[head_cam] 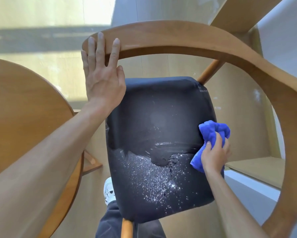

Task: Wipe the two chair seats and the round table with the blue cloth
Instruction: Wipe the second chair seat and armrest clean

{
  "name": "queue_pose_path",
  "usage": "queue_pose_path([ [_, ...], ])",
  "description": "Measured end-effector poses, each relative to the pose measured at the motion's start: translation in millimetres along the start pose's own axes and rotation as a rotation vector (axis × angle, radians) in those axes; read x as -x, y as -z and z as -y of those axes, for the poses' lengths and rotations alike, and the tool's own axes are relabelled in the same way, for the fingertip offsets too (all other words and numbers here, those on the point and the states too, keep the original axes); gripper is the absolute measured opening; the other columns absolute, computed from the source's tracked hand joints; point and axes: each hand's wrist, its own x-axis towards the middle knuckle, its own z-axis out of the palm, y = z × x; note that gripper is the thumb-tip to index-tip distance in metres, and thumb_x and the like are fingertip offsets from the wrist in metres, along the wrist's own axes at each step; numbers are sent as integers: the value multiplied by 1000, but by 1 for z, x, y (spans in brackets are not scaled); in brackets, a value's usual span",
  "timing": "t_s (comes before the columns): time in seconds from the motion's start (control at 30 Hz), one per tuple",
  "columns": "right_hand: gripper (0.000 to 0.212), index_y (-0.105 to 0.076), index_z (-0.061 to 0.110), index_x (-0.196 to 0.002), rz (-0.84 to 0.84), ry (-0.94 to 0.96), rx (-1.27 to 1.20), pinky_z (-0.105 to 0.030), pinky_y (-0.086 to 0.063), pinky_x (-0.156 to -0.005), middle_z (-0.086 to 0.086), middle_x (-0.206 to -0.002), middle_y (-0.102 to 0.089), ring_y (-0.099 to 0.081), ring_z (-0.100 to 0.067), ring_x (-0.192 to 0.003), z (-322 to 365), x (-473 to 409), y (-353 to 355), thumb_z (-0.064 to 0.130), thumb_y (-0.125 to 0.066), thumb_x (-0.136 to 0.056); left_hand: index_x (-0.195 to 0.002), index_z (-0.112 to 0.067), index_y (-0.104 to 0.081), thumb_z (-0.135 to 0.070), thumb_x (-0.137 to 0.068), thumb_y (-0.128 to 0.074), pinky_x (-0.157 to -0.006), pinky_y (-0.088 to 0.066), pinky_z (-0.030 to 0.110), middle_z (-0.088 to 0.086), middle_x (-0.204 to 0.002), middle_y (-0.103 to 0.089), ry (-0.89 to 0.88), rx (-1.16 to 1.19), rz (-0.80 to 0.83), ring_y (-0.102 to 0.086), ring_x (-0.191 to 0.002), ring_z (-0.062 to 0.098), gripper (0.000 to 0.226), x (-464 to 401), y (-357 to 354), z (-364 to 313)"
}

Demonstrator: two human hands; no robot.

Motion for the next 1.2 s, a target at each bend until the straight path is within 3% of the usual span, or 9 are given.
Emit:
queue_pose_path([
  [0.1,41,-58,15,-128,-20,30,-29,-58,-37,-91,-13,-146,-38,-36,-45,-123,27,44,-15,8,-61,-88,-155,-24,-17,-25,-99,-34,-119,6,43,10,-162,-5,9,6,0,1,-149,31,58,0,-1,-1],
  [0.2,45,-63,13,-120,9,96,-65,-56,-43,-78,-16,-137,-48,-43,-47,-112,55,85,-34,3,-71,-77,-155,-24,-17,-25,-98,-35,-119,6,43,10,-162,-5,11,14,4,1,-149,30,59,0,-2,-1],
  [0.5,57,-60,27,-117,275,342,-64,-45,-49,-74,-5,-135,-43,-42,-32,-113,125,196,-67,11,-80,-66,-155,-24,-16,-25,-97,-36,-119,4,44,11,-162,-5,-3,6,17,0,-149,31,61,-1,0,0],
  [0.6,54,-58,29,-115,372,522,-66,-43,-49,-82,-5,-135,-43,-42,-31,-113,132,225,-73,5,-70,-68,-155,-24,-16,-23,-96,-37,-119,5,43,11,-162,-5,-8,9,29,0,-149,32,62,-1,2,1],
  [0.73,38,-61,29,-100,405,924,94,-36,-46,-78,-2,-127,-46,-45,-30,-108,119,224,-77,6,-46,-74,-155,-25,-15,-23,-96,-36,-119,5,43,11,-162,-4,-13,-2,22,1,-149,31,62,-1,2,0],
  [0.9,29,-63,31,-92,442,1289,186,-37,-41,-79,2,-125,-55,-46,-30,-110,101,200,-80,13,-61,-70,-154,-25,-16,-22,-97,-36,-119,7,39,10,-162,-4,-16,-13,9,1,-149,31,61,2,3,0],
  [1.03,43,-61,29,-100,475,1325,113,-37,-36,-77,1,-129,-51,-45,-30,-109,82,173,-69,7,-65,-63,-154,-24,-17,-23,-97,-34,-118,7,39,12,-162,-6,-19,-29,-3,-1,-149,32,59,1,3,-2],
  [1.2,55,-61,30,-107,427,1222,94,-37,-39,-74,-2,-128,-52,-49,-30,-103,34,116,-41,0,-62,-60,-153,-23,-19,-22,-96,-34,-119,5,42,12,-162,-6,-1,-33,-12,-1,-149,34,59,2,3,-6],
])
